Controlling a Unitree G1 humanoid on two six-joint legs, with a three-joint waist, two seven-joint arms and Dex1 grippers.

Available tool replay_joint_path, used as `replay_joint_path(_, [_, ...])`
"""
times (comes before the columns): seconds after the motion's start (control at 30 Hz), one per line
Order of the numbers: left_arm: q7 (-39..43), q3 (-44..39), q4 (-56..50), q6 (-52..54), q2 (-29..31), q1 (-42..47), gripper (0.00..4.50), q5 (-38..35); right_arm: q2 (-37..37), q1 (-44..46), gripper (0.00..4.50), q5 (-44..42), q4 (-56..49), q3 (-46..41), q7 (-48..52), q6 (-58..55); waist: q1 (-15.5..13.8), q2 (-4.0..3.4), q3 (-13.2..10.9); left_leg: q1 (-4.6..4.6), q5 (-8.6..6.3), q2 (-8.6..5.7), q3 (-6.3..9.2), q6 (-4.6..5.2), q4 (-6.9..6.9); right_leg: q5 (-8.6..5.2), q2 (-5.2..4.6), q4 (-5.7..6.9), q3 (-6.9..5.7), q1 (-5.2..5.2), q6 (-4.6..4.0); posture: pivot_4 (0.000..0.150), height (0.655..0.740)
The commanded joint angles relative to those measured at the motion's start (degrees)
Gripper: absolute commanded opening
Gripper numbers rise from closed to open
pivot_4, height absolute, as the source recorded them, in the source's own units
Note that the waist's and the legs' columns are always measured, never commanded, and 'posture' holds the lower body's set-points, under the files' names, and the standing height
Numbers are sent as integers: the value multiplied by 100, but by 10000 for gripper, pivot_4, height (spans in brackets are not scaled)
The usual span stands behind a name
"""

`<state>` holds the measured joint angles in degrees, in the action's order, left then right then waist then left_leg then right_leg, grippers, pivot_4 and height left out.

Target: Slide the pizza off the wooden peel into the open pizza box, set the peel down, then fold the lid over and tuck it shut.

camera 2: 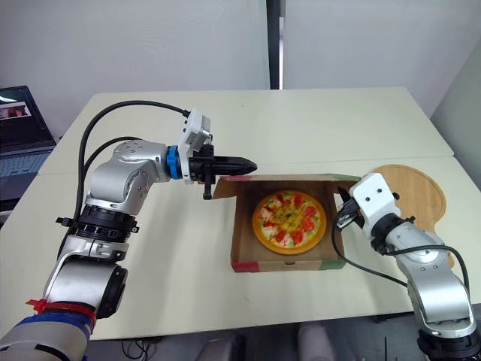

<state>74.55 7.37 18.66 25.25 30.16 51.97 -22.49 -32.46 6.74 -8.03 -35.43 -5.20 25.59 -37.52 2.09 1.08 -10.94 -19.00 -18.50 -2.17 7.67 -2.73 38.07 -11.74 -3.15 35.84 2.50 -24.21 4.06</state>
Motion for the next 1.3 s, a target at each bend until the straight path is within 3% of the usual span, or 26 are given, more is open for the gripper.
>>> replay_joint_path(0.03, [87,-52,-24,-169,22,154,0,59,140,-30,4126,-120,-141,-117,-103,-24,-3,0,0,0,0,0,0,0,0,0,0,0,0,0,0,1500,7341])
replay_joint_path(0.33, [279,-4,169,-413,-66,308,0,184,-237,-309,32834,-769,-503,-644,460,-411,-34,0,0,-7,-1,-4,9,1,-1,0,-1,0,-1,-1,0,1500,7341])
replay_joint_path(0.63, [795,271,130,-690,-136,406,0,371,-1324,-1490,32834,-859,-413,-1719,1413,41,-46,1,-1,-14,-4,-5,9,7,-1,-4,-1,-9,-2,0,7,1500,7341])
replay_joint_path(0.77, [996,414,82,-879,-106,325,0,513,-1495,-1609,32834,-915,-110,-2223,1588,305,-25,3,-2,-11,-4,-5,-1,7,1,-7,-2,-11,4,4,10,1500,7341])
replay_joint_path(0.87, [1066,470,81,-1000,-87,275,0,593,-1628,-1529,26941,-1037,67,-2468,1729,313,-25,3,-3,-6,-4,-4,-6,6,1,-7,-2,-9,7,4,11,1500,7341])
replay_joint_path(1.1, [1223,519,15,-1150,23,126,0,714,-1876,-451,2077,-1762,317,-2638,1739,-242,-23,3,-3,1,-2,-3,-9,6,5,-6,-1,2,9,6,10,1500,7341])
replay_joint_path(1.13, [1228,514,-5,-1137,34,113,0,709,-1881,-259,324,-1902,318,-2577,1727,-353,-27,4,-3,0,-2,-3,-3,6,4,-6,-1,3,7,7,10,1500,7341])
replay_joint_path(1.3, [1214,493,-66,-1086,72,90,0,693,-1996,279,324,-2315,247,-1960,1923,-650,-42,4,-3,-6,-3,-5,4,7,3,-4,-2,1,5,5,6,1500,7341])
